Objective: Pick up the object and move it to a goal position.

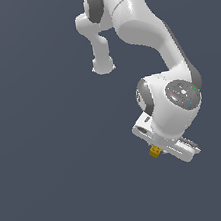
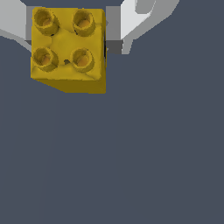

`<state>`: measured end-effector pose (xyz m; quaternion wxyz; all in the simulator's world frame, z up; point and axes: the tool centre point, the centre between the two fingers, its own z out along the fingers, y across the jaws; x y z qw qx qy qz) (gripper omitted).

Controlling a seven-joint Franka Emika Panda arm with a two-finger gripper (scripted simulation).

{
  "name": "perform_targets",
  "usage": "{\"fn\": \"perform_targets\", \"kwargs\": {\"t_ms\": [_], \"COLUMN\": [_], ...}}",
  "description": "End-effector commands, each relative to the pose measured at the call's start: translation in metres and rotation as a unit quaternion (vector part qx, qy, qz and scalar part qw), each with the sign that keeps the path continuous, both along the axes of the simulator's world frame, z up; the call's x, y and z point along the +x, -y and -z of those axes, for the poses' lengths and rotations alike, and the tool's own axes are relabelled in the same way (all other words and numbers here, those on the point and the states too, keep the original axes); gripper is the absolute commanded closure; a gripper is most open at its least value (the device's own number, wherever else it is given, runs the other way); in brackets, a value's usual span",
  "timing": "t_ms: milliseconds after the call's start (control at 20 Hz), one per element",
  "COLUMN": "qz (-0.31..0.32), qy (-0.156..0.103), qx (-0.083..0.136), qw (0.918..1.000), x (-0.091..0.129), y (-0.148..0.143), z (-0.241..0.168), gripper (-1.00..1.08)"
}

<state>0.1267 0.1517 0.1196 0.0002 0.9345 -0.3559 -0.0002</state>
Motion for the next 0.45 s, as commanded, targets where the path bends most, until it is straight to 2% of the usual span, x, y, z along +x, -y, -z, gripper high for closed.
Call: {"fn": "perform_targets", "kwargs": {"t_ms": [0, 400], "qz": [0.0, 0.0], "qy": [0.0, 0.0], "qx": [0.0, 0.0], "qw": [1.0, 1.0], "x": [0.0035, 0.0074], "y": [-0.005, -0.0111], "z": [-0.0039, -0.0078], "gripper": [1.08, 1.08]}}
